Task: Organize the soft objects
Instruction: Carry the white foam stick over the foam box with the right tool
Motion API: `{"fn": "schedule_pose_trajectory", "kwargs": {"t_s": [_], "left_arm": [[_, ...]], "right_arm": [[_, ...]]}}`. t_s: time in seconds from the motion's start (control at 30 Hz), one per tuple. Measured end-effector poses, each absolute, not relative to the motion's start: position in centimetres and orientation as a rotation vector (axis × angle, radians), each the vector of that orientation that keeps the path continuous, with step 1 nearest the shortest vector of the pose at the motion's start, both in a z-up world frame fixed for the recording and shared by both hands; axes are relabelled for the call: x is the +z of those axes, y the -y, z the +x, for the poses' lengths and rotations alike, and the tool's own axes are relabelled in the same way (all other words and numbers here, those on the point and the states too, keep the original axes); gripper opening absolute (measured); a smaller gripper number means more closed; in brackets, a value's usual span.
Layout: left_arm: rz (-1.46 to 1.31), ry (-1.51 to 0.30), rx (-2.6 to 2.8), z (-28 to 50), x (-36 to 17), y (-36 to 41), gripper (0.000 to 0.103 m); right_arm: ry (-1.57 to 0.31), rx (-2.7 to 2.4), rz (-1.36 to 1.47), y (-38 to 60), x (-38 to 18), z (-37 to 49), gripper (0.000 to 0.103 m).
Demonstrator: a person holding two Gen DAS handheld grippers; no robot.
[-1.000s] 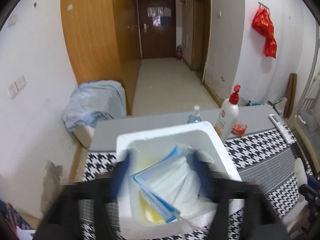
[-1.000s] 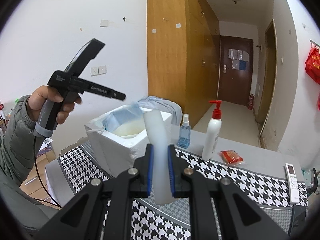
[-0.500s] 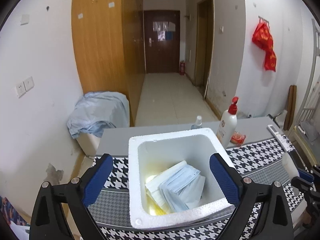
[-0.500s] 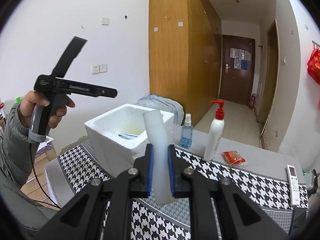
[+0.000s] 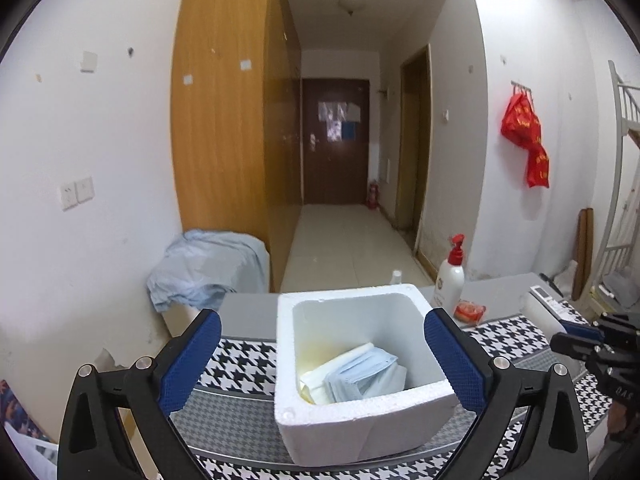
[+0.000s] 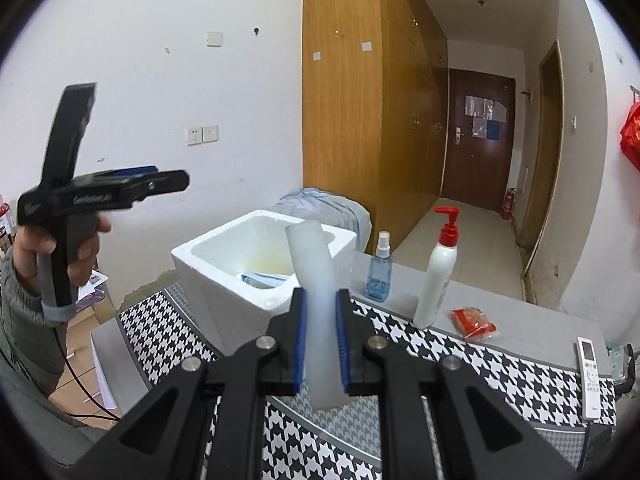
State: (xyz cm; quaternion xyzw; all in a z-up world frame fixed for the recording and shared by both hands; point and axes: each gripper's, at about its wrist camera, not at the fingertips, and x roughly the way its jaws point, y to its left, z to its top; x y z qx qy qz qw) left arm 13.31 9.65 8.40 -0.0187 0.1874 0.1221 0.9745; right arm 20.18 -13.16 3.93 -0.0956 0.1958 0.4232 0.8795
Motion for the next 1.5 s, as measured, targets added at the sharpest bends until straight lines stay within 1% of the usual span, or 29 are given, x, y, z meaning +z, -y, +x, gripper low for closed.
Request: {"fn": "schedule_pose_trajectory", "kwargs": {"t_s": [0.2, 0.83, 1.07, 1.5], "left_arm": [[-0.041, -0.312, 0.287, 11.5, 7.9, -9.4, 0.102], [-0.093, -0.230, 0.376, 7.9, 5.9, -9.4, 0.102], [-0.061, -0.228, 0.418, 7.8, 4.7, -9.0, 0.102], [-0.072, -0.241, 0.493, 7.5, 3.5, -10.7, 0.102]], "right_arm": [[-0.400, 0.894, -0.216, 12.5, 4.6, 20.2, 0.017], [-0.394, 0.941, -0.238, 9.2, 5.9, 20.6, 0.017], [-0.410, 0.968, -0.253, 7.1, 6.1, 21.0, 0.017], [-0.473, 0.991, -0.274, 4.1, 5.3, 22.6, 0.017]]}}
